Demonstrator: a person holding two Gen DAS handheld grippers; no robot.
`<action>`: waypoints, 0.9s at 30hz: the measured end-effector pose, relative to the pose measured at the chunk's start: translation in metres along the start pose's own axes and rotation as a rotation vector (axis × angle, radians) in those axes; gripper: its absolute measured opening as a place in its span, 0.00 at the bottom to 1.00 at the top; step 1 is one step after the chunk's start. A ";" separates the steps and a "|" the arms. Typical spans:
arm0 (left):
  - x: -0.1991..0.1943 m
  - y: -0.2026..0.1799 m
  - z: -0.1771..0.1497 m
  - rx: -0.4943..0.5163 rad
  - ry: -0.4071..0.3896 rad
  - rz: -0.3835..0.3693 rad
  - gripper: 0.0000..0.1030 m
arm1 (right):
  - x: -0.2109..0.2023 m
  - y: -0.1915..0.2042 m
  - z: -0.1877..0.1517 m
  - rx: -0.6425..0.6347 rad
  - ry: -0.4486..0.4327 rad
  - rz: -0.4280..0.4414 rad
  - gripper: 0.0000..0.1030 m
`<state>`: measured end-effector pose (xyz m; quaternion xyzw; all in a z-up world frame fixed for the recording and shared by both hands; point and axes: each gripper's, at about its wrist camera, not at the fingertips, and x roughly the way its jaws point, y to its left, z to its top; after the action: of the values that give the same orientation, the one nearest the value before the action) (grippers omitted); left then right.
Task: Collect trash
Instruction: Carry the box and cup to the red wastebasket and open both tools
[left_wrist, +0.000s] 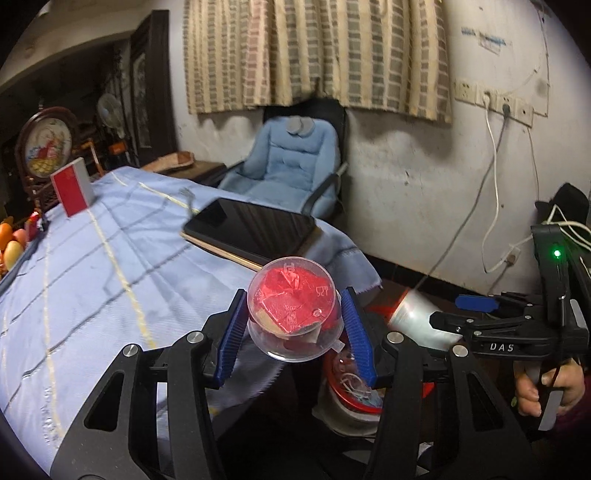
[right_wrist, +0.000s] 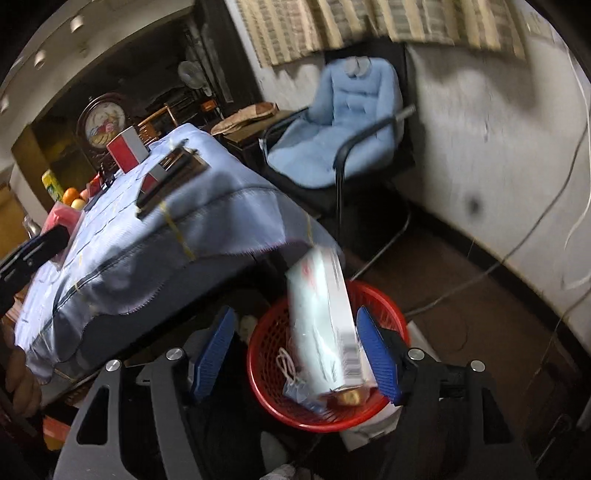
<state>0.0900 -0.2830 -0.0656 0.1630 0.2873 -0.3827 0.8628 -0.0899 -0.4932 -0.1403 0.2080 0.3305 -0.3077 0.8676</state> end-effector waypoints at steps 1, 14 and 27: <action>0.007 -0.006 -0.001 0.013 0.014 -0.012 0.50 | -0.003 -0.004 -0.001 0.009 -0.012 -0.001 0.66; 0.075 -0.079 -0.007 0.135 0.155 -0.168 0.50 | -0.033 -0.053 -0.001 0.125 -0.108 0.002 0.71; 0.093 -0.089 -0.027 0.127 0.234 -0.122 0.86 | -0.036 -0.042 -0.005 0.090 -0.077 0.001 0.71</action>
<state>0.0629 -0.3806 -0.1498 0.2431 0.3705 -0.4302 0.7865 -0.1412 -0.5064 -0.1256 0.2349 0.2827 -0.3297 0.8696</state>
